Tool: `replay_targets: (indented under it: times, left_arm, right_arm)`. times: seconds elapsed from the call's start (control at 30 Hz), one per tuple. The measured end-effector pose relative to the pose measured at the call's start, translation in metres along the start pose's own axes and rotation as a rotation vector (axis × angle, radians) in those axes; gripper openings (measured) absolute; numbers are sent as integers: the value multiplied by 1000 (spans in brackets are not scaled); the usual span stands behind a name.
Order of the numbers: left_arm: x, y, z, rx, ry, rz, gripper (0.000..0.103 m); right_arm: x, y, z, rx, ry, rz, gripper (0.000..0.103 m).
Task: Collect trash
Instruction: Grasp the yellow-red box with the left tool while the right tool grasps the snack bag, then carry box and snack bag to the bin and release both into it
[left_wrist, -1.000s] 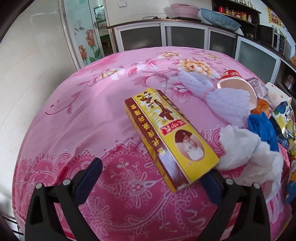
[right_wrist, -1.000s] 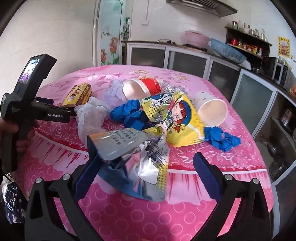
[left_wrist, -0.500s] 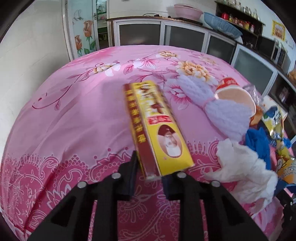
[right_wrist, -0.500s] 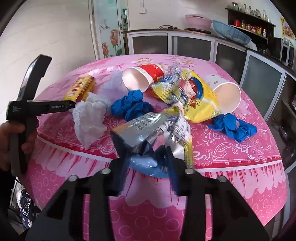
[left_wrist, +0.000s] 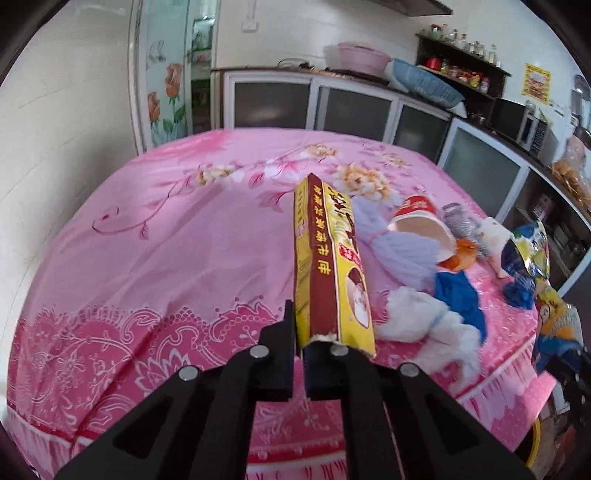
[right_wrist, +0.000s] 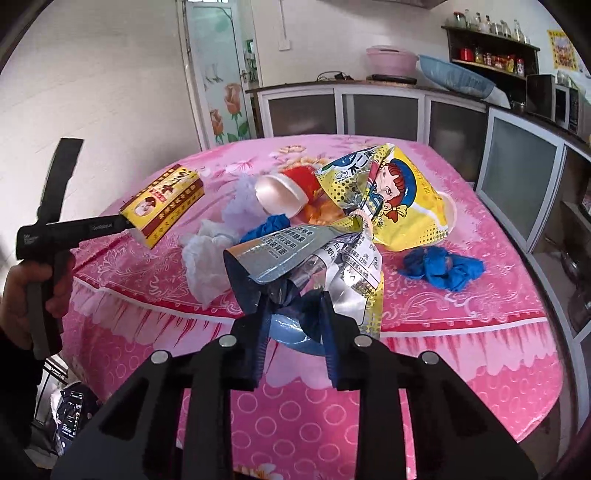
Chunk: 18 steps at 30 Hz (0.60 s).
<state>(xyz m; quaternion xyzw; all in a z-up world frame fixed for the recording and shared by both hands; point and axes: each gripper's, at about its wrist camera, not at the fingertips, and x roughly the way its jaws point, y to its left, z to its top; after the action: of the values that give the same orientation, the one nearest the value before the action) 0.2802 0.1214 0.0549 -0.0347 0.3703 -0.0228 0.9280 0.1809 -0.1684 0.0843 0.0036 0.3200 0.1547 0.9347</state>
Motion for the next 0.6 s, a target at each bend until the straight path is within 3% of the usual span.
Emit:
replay_targets:
  times: [0.33,0.6]
  left_arm:
    - [-49,-33,-17,59,-56,-78,3]
    - [-73,-90,-29,160,-72,-187,3]
  right_arm:
    - [-51,-9,-4,4,-55,-66,24]
    - [-94,-37,-18,57,-79,-149,24]
